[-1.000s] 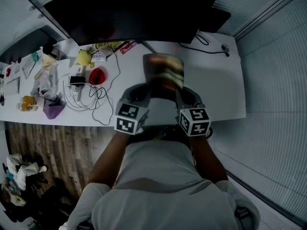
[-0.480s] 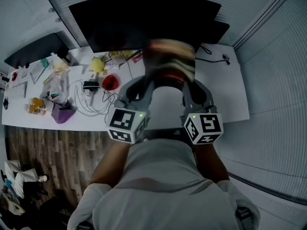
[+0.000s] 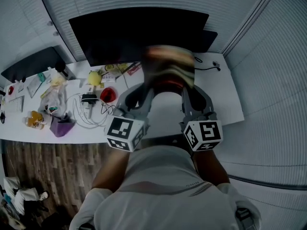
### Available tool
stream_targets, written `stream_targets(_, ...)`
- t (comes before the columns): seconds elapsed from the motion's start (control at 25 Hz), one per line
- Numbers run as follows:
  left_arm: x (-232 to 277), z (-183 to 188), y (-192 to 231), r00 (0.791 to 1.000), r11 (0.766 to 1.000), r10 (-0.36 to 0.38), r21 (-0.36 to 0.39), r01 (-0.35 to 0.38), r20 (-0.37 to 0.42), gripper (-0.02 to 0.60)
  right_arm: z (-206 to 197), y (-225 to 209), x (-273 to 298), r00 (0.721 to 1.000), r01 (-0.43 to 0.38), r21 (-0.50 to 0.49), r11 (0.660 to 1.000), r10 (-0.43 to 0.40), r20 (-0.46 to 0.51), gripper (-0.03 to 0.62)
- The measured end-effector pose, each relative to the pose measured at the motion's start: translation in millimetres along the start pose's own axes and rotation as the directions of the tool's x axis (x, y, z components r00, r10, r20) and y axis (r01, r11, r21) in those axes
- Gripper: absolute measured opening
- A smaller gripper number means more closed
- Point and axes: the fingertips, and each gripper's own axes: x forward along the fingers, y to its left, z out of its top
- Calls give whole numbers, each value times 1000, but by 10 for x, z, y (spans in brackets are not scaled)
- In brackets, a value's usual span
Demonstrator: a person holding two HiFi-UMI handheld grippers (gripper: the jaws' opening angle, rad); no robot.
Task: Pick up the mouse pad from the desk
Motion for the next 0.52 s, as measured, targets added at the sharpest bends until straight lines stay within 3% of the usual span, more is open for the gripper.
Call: stream_targets(0.52,18,0,-244,999,999,-52,-15,52,-6,71,-12,-105,-196,999,32,9,999,-32,-13,35)
